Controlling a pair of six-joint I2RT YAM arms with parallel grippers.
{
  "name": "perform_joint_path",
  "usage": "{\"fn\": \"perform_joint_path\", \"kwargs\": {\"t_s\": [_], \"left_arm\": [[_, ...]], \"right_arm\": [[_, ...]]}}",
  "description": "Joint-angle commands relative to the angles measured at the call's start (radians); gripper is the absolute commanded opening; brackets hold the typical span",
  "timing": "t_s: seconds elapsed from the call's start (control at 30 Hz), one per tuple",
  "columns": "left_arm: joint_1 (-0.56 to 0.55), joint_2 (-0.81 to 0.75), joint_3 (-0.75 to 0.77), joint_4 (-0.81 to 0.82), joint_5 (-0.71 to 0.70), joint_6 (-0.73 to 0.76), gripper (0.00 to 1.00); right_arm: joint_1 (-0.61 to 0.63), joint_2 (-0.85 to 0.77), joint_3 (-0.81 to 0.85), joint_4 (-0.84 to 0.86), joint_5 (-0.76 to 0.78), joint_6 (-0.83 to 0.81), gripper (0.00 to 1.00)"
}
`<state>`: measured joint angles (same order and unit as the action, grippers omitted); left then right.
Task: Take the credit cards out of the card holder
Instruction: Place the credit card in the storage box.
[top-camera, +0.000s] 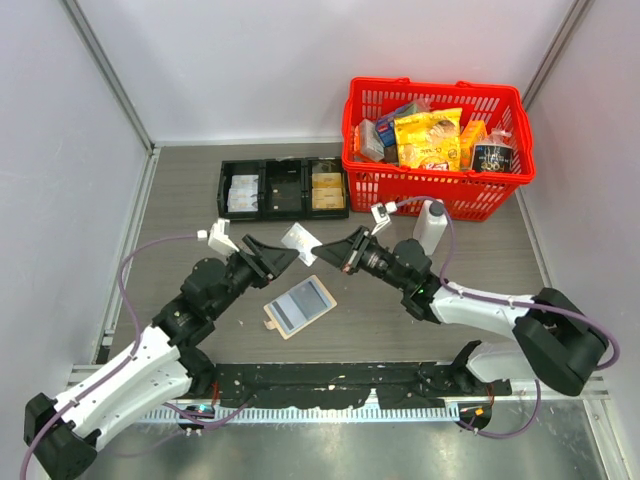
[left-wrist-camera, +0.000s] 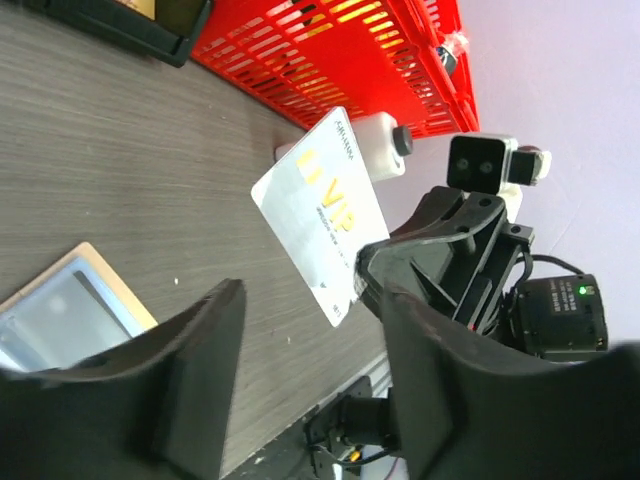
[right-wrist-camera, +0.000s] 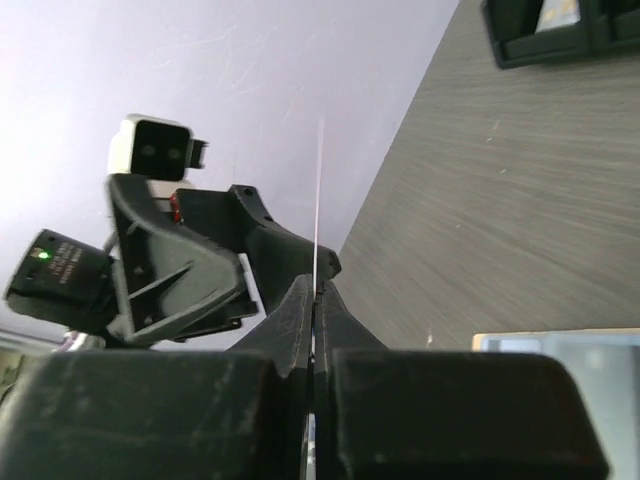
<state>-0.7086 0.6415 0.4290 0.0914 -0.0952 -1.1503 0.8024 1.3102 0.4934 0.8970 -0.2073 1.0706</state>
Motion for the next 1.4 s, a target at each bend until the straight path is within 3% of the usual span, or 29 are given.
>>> {"fn": "perform_joint_path", "kwargs": {"t_s": [0.0,0.07,0.2,0.27,0.37,0.5,0.67,0.97,1.37], "left_arm": [[0.058,0.047,0.169,-0.229,0.083,0.194,0.69],[0.127,0.105,0.247,-0.324,0.190,0.274,0.80],[0.265,0.239,0.382,-0.436,0.481,0.464,0.90],[0.290,0.299,0.456,-0.499,0.561,0.555,0.98],[0.291,0.354,0.548,-0.564,0.632,0.678,1.00],[0.291,0.371,0.579,-0.544,0.733,0.783,0.94],[0.291,0.402,0.560,-0.437,0.905,0.802,0.88],[0.290,0.405,0.485,-0.243,1.097,0.778,0.62],[0.291,0.417,0.447,-0.239,1.111,0.798,0.52]], "right_arm": [[-0.054,-0.116,0.000,-0.162,-0.040,-0.101,0.01],[-0.072,-0.161,0.023,-0.315,-0.058,-0.176,0.01],[-0.078,-0.229,0.092,-0.577,-0.096,-0.368,0.01],[-0.080,-0.253,0.122,-0.673,-0.119,-0.449,0.01],[-0.080,-0.304,0.139,-0.737,-0.158,-0.533,0.01],[-0.080,-0.354,0.149,-0.753,-0.230,-0.596,0.01],[-0.080,-0.368,0.171,-0.739,-0.310,-0.620,0.01],[-0.080,-0.376,0.177,-0.696,-0.360,-0.636,0.01],[-0.080,-0.370,0.205,-0.650,-0.397,-0.627,0.01]]}}
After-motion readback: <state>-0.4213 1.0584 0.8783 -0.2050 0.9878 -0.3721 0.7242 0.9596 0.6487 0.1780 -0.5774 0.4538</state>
